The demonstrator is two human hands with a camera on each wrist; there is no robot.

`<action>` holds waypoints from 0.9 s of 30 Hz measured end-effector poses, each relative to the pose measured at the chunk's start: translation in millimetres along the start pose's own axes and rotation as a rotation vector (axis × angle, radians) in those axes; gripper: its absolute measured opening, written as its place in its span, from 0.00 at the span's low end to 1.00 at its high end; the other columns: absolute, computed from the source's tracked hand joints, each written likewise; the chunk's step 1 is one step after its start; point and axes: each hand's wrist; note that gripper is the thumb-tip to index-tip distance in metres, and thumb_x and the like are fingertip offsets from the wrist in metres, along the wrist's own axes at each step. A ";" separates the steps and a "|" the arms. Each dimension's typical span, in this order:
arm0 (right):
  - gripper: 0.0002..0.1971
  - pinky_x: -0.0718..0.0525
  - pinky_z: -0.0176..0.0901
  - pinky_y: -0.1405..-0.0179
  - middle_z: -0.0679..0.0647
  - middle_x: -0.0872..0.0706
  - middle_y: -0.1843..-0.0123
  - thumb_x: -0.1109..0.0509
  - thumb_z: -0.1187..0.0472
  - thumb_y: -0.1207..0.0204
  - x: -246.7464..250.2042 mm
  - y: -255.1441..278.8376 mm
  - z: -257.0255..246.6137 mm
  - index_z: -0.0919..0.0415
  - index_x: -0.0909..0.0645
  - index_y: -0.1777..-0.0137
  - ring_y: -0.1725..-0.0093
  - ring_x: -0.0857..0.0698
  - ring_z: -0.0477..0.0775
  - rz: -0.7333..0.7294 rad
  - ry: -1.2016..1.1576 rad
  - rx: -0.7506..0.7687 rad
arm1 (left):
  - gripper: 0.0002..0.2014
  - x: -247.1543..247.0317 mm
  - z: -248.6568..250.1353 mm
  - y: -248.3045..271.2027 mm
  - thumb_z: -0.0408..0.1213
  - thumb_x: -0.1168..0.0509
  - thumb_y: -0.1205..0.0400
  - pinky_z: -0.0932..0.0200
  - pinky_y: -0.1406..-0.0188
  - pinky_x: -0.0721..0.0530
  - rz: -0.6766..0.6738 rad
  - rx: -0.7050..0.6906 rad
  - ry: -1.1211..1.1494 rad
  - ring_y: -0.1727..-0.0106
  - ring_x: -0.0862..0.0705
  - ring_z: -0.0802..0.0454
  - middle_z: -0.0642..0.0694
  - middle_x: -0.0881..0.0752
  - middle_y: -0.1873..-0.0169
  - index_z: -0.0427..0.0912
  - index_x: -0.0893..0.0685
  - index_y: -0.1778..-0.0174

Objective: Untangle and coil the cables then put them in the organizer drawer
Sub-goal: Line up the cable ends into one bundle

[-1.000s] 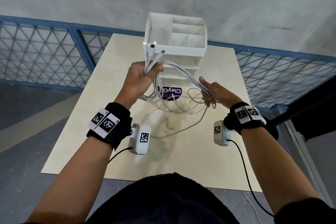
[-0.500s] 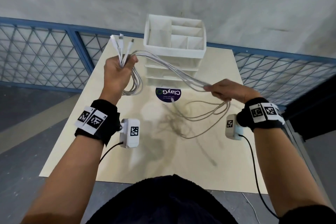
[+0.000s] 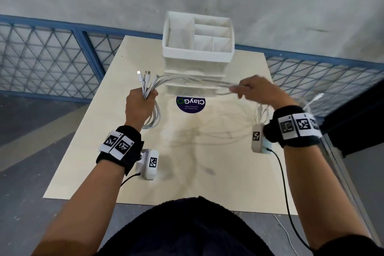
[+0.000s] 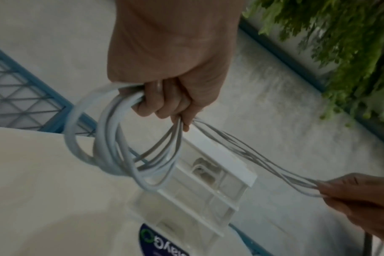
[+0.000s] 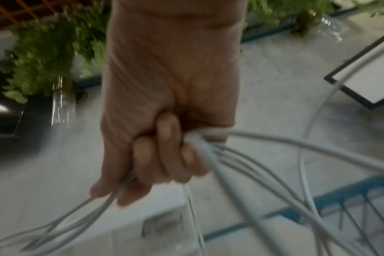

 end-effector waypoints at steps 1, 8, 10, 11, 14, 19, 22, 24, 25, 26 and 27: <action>0.18 0.28 0.40 0.73 0.51 0.23 0.75 0.36 0.46 0.21 -15.7 -2.6 4.6 0.56 0.19 0.68 0.76 0.25 0.47 -0.094 -0.031 0.004 | 0.12 1.9 -5.9 0.9 0.39 0.33 0.22 0.54 0.55 0.23 0.013 0.022 -0.027 0.53 0.15 0.38 0.32 0.12 0.57 0.34 0.11 0.53; 0.16 0.25 0.32 0.65 0.51 0.21 0.73 0.42 0.55 0.16 -96.9 -4.8 43.4 0.58 0.22 0.65 0.74 0.22 0.44 -0.487 -0.085 -0.030 | 0.15 26.6 -17.6 0.3 0.45 0.35 0.20 0.49 0.50 0.22 0.111 0.104 -0.204 0.46 0.17 0.32 0.31 0.13 0.50 0.36 0.14 0.47; 0.19 0.27 0.39 0.57 0.51 0.21 0.74 0.43 0.52 0.16 -112.7 -2.7 50.6 0.56 0.24 0.68 0.71 0.22 0.47 -0.489 -0.053 -0.065 | 0.16 28.1 -16.1 0.1 0.45 0.36 0.20 0.48 0.51 0.22 0.109 0.099 -0.239 0.45 0.17 0.31 0.31 0.13 0.50 0.36 0.15 0.46; 0.18 0.28 0.41 0.57 0.52 0.21 0.74 0.43 0.53 0.16 -117.7 -2.1 52.3 0.55 0.24 0.68 0.70 0.23 0.49 -0.488 -0.049 -0.070 | 0.16 27.4 -16.7 0.6 0.45 0.36 0.20 0.48 0.52 0.22 0.094 0.103 -0.266 0.45 0.17 0.31 0.30 0.13 0.49 0.35 0.15 0.46; 0.15 0.28 0.38 0.61 0.52 0.24 0.70 0.45 0.58 0.15 -121.3 -2.5 53.9 0.56 0.22 0.61 0.70 0.19 0.48 -0.437 -0.114 -0.035 | 0.17 24.9 -22.7 5.3 0.43 0.35 0.20 0.48 0.51 0.22 -0.012 0.130 -0.406 0.42 0.18 0.32 0.30 0.15 0.45 0.32 0.19 0.45; 0.12 0.25 0.37 0.65 0.48 0.28 0.72 0.43 0.60 0.16 -99.5 0.4 35.5 0.57 0.17 0.52 0.77 0.23 0.44 -0.439 -0.096 0.073 | 0.24 14.7 -16.6 20.2 0.39 0.25 0.28 0.64 0.59 0.26 -0.190 -0.042 -0.299 0.53 0.15 0.45 0.37 0.14 0.51 0.29 0.21 0.41; 0.12 0.25 0.31 0.72 0.45 0.28 0.71 0.41 0.59 0.17 -87.4 3.3 4.2 0.58 0.15 0.53 0.71 0.27 0.46 -0.481 -0.094 0.147 | 0.28 -6.3 7.5 47.2 0.34 0.23 0.30 0.79 0.39 0.40 -0.595 -0.132 0.035 0.54 0.20 0.78 0.56 0.23 0.39 0.38 0.19 0.34; 0.12 0.27 0.32 0.74 0.47 0.30 0.73 0.39 0.58 0.18 -82.2 2.9 -12.6 0.56 0.14 0.55 0.73 0.30 0.46 -0.485 -0.156 0.195 | 0.23 -23.4 16.0 56.7 0.30 0.25 0.28 0.82 0.49 0.26 -0.830 -0.120 0.036 0.37 0.20 0.65 0.49 0.20 0.38 0.35 0.19 0.37; 0.12 0.30 0.33 0.76 0.48 0.32 0.75 0.38 0.56 0.18 -78.9 3.6 -17.4 0.56 0.13 0.57 0.74 0.32 0.47 -0.488 -0.202 0.205 | 0.16 -30.7 17.6 59.1 0.29 0.27 0.26 0.82 0.60 0.29 -0.878 -0.134 -0.014 0.39 0.20 0.65 0.52 0.22 0.42 0.33 0.17 0.43; 0.12 0.33 0.34 0.77 0.49 0.34 0.76 0.37 0.55 0.19 -75.7 4.8 -19.8 0.56 0.13 0.58 0.76 0.35 0.48 -0.497 -0.252 0.202 | 0.08 -36.8 18.5 62.1 0.30 0.30 0.23 0.79 0.65 0.29 -0.883 -0.138 -0.036 0.48 0.16 0.67 0.49 0.43 0.54 0.36 0.16 0.49; 0.12 0.36 0.34 0.77 0.49 0.35 0.77 0.36 0.54 0.19 -72.3 6.5 -19.2 0.56 0.13 0.59 0.76 0.37 0.49 -0.504 -0.298 0.188 | 0.02 -40.1 19.9 62.3 0.32 0.32 0.21 0.74 0.67 0.29 -0.871 -0.143 -0.071 0.62 0.14 0.66 0.58 0.30 0.71 0.43 0.16 0.56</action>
Point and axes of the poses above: each hand's wrist, its own y-axis away from the middle knuckle, its own x-axis out of the back of the hand, z = x × y
